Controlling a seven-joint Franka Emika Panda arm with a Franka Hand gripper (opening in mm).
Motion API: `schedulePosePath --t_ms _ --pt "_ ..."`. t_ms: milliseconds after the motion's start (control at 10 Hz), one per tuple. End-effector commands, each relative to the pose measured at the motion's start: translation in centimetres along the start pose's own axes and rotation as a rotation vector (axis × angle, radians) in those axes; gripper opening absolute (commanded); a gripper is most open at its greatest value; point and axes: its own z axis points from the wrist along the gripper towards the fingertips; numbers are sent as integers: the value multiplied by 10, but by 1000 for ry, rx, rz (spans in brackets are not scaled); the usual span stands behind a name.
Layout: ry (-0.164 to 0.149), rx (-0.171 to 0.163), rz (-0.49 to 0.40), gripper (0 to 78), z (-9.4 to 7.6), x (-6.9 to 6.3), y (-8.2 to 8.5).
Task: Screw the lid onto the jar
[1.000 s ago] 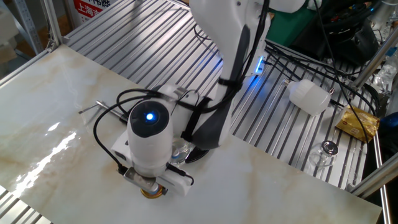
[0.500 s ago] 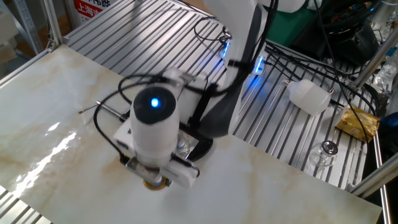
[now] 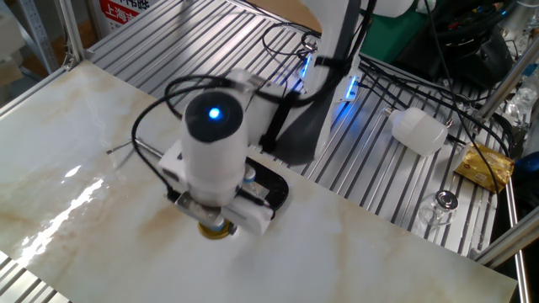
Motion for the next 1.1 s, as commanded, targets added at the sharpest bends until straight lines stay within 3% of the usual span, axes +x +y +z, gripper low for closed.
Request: schedulePosePath --t_ms 100,1100 --pt "-2 8 21 11 -12 22 11" --pt "-21 -4 11 11 -9 74 1"
